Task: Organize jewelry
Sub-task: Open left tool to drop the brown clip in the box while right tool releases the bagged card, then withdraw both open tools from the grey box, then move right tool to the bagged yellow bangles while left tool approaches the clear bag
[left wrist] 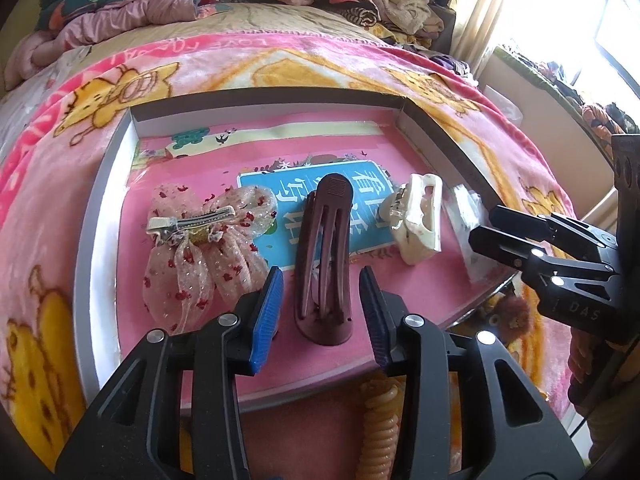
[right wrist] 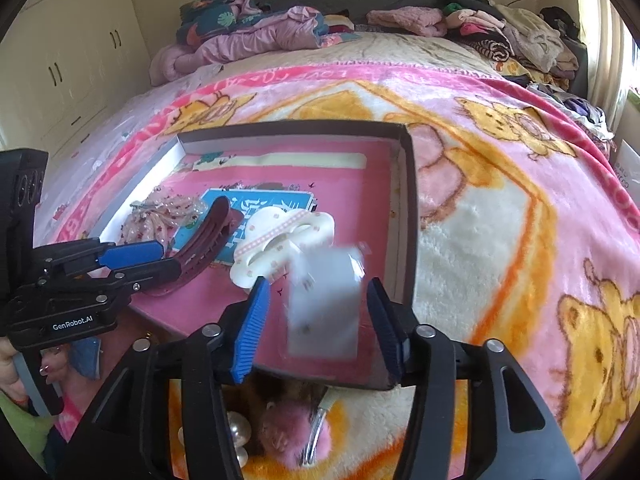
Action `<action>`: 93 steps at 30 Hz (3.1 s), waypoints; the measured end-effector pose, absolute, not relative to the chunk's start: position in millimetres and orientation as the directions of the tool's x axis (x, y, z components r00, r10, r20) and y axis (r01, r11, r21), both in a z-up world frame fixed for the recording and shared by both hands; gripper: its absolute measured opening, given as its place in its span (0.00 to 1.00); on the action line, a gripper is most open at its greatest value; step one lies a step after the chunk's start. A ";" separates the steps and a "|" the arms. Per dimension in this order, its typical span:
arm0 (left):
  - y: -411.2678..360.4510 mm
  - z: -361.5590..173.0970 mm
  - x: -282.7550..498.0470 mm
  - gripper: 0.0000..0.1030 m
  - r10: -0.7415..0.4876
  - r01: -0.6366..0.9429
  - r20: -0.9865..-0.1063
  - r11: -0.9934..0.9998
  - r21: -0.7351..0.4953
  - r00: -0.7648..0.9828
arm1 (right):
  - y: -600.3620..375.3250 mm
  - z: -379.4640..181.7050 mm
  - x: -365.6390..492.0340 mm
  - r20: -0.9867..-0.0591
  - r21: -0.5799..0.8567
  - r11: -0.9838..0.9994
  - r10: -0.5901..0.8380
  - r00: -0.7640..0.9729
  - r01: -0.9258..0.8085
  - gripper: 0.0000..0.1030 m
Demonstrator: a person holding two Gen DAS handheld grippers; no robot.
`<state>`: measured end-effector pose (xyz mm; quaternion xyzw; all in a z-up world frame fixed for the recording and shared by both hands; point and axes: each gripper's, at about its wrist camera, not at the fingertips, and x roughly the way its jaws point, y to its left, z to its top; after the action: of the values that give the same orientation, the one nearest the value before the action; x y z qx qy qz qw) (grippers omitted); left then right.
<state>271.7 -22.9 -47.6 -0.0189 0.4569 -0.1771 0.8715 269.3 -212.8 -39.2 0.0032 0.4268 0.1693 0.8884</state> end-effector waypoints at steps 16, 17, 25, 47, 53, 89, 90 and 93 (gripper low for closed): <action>-10.5 -25.5 253.8 0.57 -0.292 0.231 -0.782 0.954 -0.193 0.551 | -231.1 -13.8 245.6 -0.706 0.162 0.948 0.306 0.639 -0.274 0.83; -9.5 -24.3 252.9 0.60 -0.289 0.228 -0.782 0.955 -0.192 0.553 | -232.1 -12.2 244.3 -0.704 0.160 0.949 0.304 0.642 -0.273 0.84; -6.7 -5.7 238.9 0.85 -0.230 0.182 -0.765 0.972 -0.149 0.601 | -245.1 -0.4 231.7 -0.686 0.128 0.961 0.265 0.677 -0.246 0.90; -0.4 26.0 175.3 0.89 -0.208 0.134 -0.723 0.978 -0.160 0.659 | -258.0 34.5 179.9 -0.629 0.079 0.954 0.271 0.729 -0.288 0.93; 3.8 28.9 160.5 0.89 -0.203 0.121 -0.716 0.979 -0.164 0.668 | -259.0 39.4 166.8 -0.623 0.073 0.951 0.279 0.731 -0.301 0.93; -33.5 -25.1 114.1 0.89 -0.189 0.200 -0.793 0.976 -0.086 0.579 | -233.7 -17.9 98.9 -0.722 0.083 0.866 0.394 0.569 -0.494 0.93; -34.9 -27.3 113.8 0.89 -0.186 0.202 -0.797 0.976 -0.082 0.575 | -233.5 -19.3 96.8 -0.722 0.082 0.862 0.398 0.567 -0.500 0.93; -36.8 -32.7 113.5 0.89 -0.177 0.201 -0.804 0.977 -0.074 0.568 | -232.6 -25.5 90.5 -0.728 0.078 0.852 0.403 0.555 -0.517 0.93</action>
<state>113.5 -36.8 -32.7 0.0128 0.4525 -0.1068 0.8853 90.5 -232.6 -25.5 -0.0724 0.3924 0.2618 0.8787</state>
